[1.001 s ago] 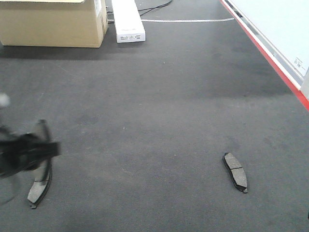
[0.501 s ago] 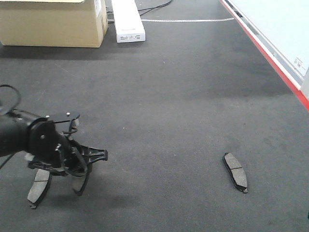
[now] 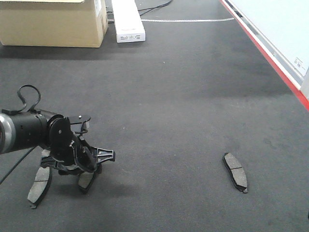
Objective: Move and align brake pads A on conveyor
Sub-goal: 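Lower the left gripper and release its pad beside the nearest placed pad, then raise the open left gripper away from the placed pads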
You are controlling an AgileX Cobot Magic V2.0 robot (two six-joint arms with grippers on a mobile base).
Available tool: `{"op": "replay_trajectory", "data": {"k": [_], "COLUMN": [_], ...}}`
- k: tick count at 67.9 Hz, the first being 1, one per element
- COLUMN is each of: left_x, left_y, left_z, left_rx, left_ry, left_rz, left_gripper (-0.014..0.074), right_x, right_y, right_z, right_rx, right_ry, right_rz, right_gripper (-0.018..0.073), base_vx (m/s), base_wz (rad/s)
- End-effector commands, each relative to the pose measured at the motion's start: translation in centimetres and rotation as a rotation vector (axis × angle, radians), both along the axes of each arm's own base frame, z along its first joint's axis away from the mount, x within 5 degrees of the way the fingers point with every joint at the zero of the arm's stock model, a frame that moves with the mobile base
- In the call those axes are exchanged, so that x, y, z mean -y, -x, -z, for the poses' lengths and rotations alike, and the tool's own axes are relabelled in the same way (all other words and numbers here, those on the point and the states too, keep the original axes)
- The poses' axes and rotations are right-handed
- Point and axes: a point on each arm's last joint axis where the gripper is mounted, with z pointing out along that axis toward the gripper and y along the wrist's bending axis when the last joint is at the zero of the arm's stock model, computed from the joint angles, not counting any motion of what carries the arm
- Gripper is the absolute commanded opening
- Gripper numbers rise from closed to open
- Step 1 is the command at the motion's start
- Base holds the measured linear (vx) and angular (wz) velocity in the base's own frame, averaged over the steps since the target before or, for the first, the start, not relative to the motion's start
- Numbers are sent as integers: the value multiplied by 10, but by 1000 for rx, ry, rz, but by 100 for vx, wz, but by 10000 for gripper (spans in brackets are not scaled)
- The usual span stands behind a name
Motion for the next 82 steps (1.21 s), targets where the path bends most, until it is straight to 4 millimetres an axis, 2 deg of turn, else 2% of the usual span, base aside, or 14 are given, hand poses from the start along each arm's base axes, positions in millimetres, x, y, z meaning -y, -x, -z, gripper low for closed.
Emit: {"op": "replay_trajectory", "data": {"k": [1, 15, 25, 33, 37, 45, 58, 72, 82], "left_x": [3, -3, -13, -23, -26, -37, -65, -100, -116], "left_y": [0, 11, 30, 55, 69, 111, 178, 247, 280], "left_z": [-25, -70, -109, -143, -151, -168, -178, -170, -158], "left_rx": [67, 182, 259, 338, 386, 510, 664, 874, 972], "left_ry": [39, 56, 46, 67, 62, 87, 154, 140, 166], "left_rz": [9, 27, 48, 52, 73, 109, 111, 152, 145], "left_gripper": [439, 439, 439, 439, 439, 432, 423, 422, 422], "right_x": [0, 0, 0, 0, 0, 0, 0, 0, 0], "right_y": [-2, -2, -2, -2, -2, -2, -2, -2, -2], "right_z": [-17, -17, -17, -17, -17, -17, -17, -17, -17], "right_rx": [121, 121, 121, 121, 121, 121, 121, 121, 121], "right_ry": [-13, -13, -13, -13, -13, -13, -13, -13, -13], "right_rz": [3, 3, 3, 3, 3, 3, 3, 3, 3], "right_gripper": [-4, -4, -4, -4, -4, -4, -4, -4, -4], "base_vx": [0, 0, 0, 0, 0, 0, 0, 0, 0], "base_wz": [0, 0, 0, 0, 0, 0, 0, 0, 0]}}
